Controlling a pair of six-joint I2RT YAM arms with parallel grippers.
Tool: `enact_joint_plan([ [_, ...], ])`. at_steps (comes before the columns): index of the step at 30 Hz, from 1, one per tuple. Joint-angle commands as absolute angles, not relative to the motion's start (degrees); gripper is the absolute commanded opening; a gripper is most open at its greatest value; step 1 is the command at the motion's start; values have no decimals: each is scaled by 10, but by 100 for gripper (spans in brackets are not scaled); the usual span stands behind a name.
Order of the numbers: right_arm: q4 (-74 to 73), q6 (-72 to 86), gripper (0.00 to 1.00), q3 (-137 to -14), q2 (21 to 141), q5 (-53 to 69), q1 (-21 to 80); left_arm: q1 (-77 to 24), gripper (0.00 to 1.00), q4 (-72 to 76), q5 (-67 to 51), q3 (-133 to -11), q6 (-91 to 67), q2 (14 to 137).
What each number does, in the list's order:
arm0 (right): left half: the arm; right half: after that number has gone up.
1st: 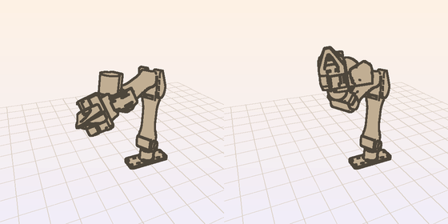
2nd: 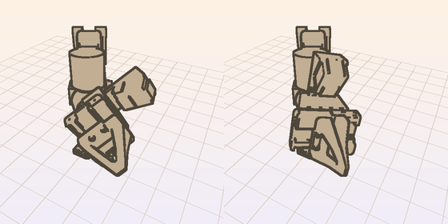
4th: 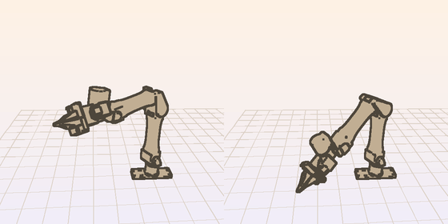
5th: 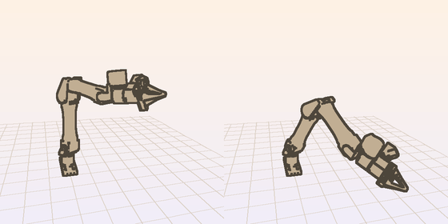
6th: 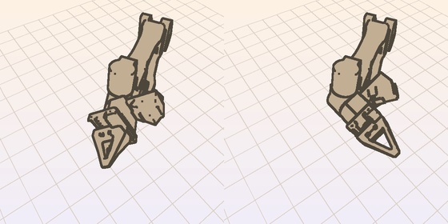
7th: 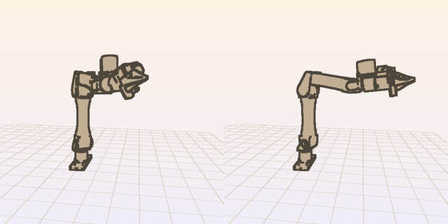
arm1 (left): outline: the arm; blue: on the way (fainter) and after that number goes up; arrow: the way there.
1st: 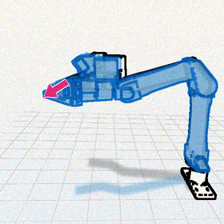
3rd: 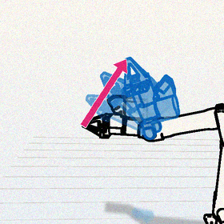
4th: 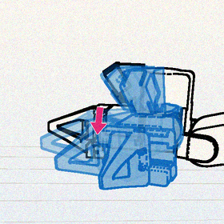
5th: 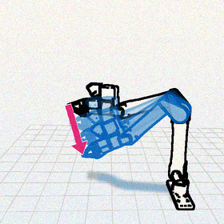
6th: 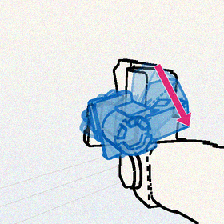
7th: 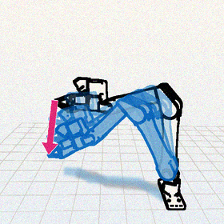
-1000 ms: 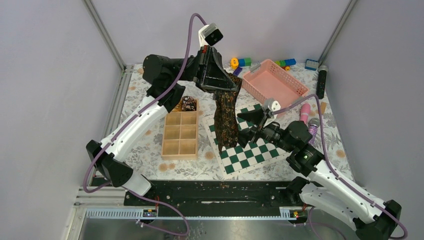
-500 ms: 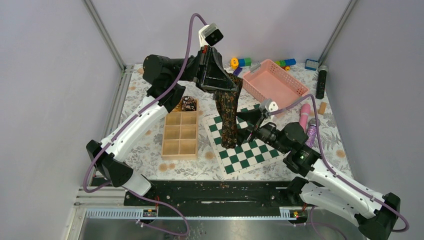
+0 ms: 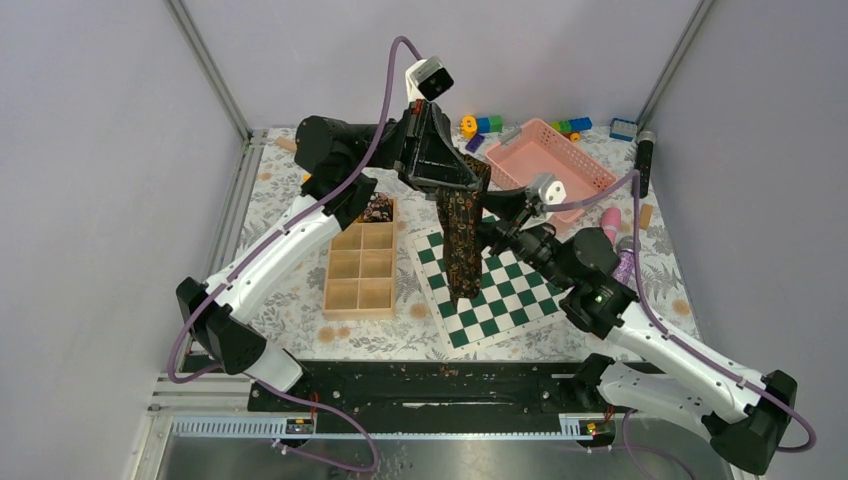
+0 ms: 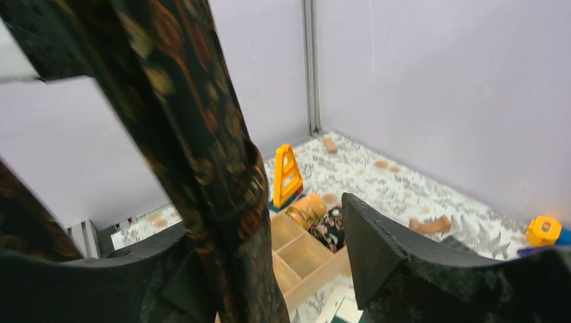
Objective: Roll the ties
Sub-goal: Flatten out the tie at the center of the board.
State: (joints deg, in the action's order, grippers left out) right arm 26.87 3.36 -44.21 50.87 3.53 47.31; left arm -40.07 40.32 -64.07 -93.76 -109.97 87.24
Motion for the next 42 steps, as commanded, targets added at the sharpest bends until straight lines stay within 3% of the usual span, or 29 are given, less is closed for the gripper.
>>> enact_joint_plan([
  [1, 311, 17, 64, -481, 487, 30, 484, -403, 0, 447, -624, -935, -1106, 862],
  [17, 243, -19, 46, -559, 507, 68, 488, -414, 0, 490, -624, -871, -1129, 859],
  [19, 241, -16, 37, -561, 506, 63, 488, -415, 0, 492, -625, -867, -1129, 859],
  [21, 227, -20, 15, -566, 501, 60, 488, -415, 0, 494, -627, -862, -1129, 856],
  [23, 198, -26, 2, -578, 495, 41, 488, -416, 0, 497, -630, -856, -1130, 855],
  [26, 143, -59, 0, -598, 478, 17, 488, -415, 1, 517, -633, -841, -1136, 852],
  [29, 87, -84, 0, -629, 464, -51, 488, -411, 13, 570, -629, -815, -1149, 849],
  [35, -82, -131, 0, -730, 473, -151, 488, -394, 56, 573, -617, -770, -1086, 826],
  [39, -199, -152, 0, -804, 507, -194, 488, -375, 69, 415, -610, -758, -937, 790],
  [42, -270, -152, 0, -861, 544, -253, 488, -370, 74, 171, -567, -782, -748, 756],
])
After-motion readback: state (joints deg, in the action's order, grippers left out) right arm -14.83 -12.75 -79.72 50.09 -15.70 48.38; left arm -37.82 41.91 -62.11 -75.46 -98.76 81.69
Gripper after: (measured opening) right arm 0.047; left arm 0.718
